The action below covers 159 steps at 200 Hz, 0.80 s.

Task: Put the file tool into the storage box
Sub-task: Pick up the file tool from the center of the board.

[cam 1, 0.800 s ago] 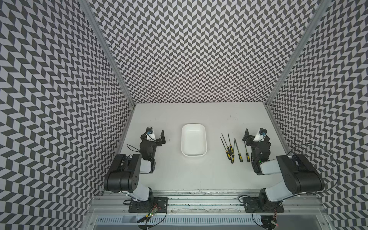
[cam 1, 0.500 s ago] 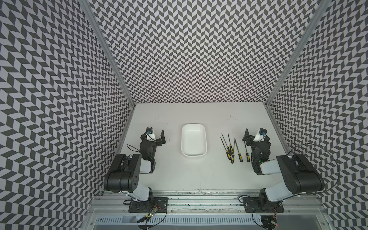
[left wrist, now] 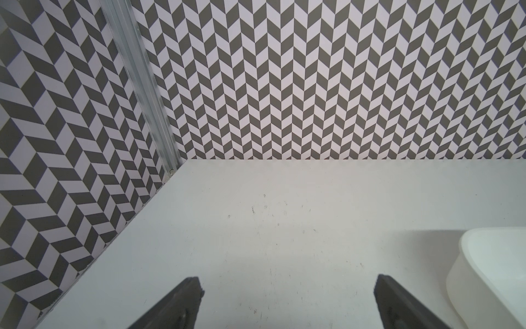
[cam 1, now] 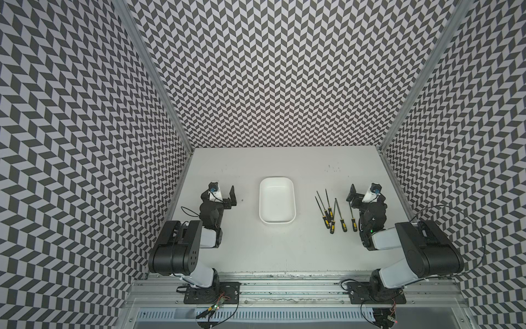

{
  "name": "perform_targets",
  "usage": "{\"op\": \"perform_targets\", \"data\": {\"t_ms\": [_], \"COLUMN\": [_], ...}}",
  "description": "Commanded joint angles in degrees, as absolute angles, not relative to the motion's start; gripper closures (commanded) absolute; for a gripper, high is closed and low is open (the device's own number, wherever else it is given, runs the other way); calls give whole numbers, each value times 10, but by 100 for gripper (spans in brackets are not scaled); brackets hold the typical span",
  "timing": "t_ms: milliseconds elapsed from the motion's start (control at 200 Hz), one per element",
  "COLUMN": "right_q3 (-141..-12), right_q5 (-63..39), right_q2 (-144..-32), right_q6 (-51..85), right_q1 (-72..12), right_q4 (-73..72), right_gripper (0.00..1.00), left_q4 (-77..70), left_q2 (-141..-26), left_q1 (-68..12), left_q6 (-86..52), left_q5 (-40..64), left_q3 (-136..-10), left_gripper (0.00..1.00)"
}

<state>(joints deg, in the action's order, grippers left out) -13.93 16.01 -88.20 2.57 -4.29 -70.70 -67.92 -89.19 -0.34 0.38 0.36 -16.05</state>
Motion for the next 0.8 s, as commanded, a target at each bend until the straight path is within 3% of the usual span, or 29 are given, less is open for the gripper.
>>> {"op": "perform_targets", "data": {"t_ms": [0, 220, 331, 411, 491, 581, 641, 686, 731, 791], "right_q3": [-146, -148, -145, -169, -262, -418, -502, -536, -572, -596], "right_q5": [163, 159, 159, 139, 225, 220, 202, 231, 197, 171], "right_q2": [-878, -873, -871, -863, -839, -831, -838, -838, -835, -837], "right_q6": [28, 27, 26, 4, 17, 83, 101, 131, 142, 165], "right_q1": [-41, -41, -41, -44, -64, -65, -77, -96, -115, -143], "right_q4": [-713, -700, -708, -677, -510, -227, -118, -78, -29, 12], "right_gripper": [1, 0, 18, 27, 31, 40, 49, 50, 49, 46], "left_q4": [-687, -687, -684, -473, -315, -198, -164, -149, -136, -142], "left_q2": [-889, -888, -882, -840, -842, -866, -888, -898, -903, -909], "left_q1": [-4, -4, -11, -27, -17, -14, -14, -13, -7, 8], "left_q6": [6, 6, 6, 1, -37, -35, -57, -103, -152, -192], "left_q5": [6, 6, -20, -80, -53, 41, 78, 78, 87, 180], "left_q3": [-160, -159, -166, -268, -382, -489, -540, -566, -586, -603], "left_gripper": [0, 0, 0, 0, 0, 0, 0, 0, 0, 0]}}
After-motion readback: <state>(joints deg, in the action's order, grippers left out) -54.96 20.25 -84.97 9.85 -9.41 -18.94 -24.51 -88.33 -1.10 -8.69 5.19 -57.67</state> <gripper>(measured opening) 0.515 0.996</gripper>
